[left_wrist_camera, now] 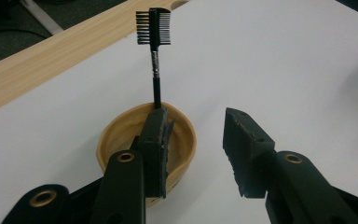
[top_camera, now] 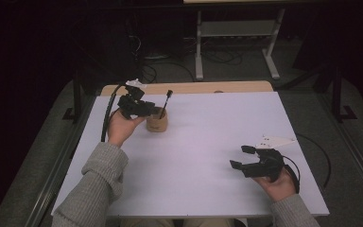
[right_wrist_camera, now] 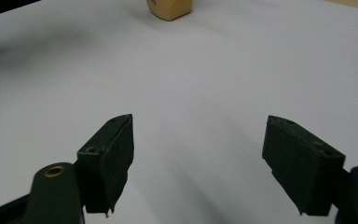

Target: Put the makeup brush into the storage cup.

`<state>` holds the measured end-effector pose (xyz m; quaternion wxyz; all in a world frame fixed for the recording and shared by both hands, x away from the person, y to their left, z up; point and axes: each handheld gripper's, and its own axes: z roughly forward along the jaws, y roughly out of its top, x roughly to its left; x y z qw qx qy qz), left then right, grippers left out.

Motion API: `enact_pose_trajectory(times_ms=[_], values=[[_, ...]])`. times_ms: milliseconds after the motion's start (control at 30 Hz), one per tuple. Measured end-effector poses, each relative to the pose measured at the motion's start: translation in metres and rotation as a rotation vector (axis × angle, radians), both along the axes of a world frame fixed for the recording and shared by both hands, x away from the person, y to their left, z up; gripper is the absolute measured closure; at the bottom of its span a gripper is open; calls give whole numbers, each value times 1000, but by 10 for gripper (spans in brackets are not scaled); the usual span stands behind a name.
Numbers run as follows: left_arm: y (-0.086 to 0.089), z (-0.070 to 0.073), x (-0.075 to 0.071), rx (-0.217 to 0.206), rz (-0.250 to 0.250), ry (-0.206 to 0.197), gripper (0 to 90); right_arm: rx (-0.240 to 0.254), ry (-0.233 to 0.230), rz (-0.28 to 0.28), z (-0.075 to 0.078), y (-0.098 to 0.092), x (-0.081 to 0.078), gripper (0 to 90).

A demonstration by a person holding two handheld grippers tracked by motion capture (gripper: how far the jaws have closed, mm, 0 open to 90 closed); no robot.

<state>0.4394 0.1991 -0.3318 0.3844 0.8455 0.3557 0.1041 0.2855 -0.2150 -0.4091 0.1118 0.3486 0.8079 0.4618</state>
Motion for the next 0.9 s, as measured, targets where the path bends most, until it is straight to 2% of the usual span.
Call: enact_pose_trajectory(times_ms=[133, 233, 333, 500, 767, 833, 900], values=[[-1, -1, -5, -9, -1, -4, 593, -2, 5, -2, 0, 1, 0, 240], [0, 0, -8, 4, -9, -9, 586, -12, 9, -2, -1, 2, 0, 240], [2, -1, -11, -6, -8, -7, 571, -13, 7, -2, -1, 2, 0, 240], [5, -2, -19, 23, -14, -16, 558, -10, 7, -8, -1, 0, -1, 240], [6, -2, -31, 20, -34, -36, 514, -9, 5, -13, 1, -1, -2, 240], [6, -2, -34, 30, -44, -35, 506, -8, 5, -15, 1, -1, -2, 240], [6, -3, -36, 21, -45, -27, 502, -8, 4, -16, 1, -2, -2, 240]])
